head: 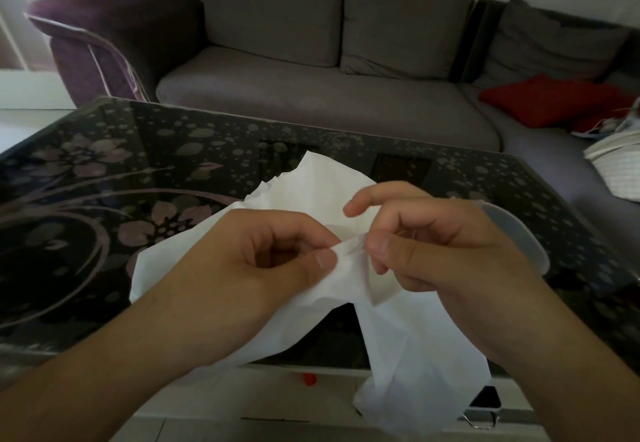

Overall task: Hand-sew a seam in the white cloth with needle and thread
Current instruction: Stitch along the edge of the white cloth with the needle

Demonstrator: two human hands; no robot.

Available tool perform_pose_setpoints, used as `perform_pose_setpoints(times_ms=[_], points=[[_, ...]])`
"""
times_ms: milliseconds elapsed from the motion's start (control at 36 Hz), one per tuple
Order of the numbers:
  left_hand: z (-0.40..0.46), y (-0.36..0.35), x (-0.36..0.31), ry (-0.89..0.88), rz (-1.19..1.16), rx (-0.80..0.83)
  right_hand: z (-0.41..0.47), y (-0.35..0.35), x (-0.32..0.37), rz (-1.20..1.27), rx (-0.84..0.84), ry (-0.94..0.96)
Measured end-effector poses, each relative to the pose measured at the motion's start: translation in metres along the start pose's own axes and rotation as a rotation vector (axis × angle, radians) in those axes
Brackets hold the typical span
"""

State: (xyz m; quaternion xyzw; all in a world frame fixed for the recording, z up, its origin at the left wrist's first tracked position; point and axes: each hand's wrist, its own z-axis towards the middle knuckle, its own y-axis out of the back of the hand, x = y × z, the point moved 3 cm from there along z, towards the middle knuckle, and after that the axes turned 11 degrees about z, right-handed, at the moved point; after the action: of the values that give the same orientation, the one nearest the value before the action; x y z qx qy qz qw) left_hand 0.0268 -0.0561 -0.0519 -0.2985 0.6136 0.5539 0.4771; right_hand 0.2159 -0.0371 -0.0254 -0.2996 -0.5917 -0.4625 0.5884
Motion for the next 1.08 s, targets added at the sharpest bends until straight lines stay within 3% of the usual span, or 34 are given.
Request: perform_pose_setpoints(times_ms=[361, 1083], points=[[0.0002, -0.0009, 0.0002, -0.016, -0.012, 0.002, 0.0011, -0.003, -0.0041, -0.002, -0.117, -0.06], [-0.0003, -0.0045, 0.0016, -0.028, 0.166, -0.053, -0.0001, -0.0032, -0.0044, -0.201, -0.169, -0.047]])
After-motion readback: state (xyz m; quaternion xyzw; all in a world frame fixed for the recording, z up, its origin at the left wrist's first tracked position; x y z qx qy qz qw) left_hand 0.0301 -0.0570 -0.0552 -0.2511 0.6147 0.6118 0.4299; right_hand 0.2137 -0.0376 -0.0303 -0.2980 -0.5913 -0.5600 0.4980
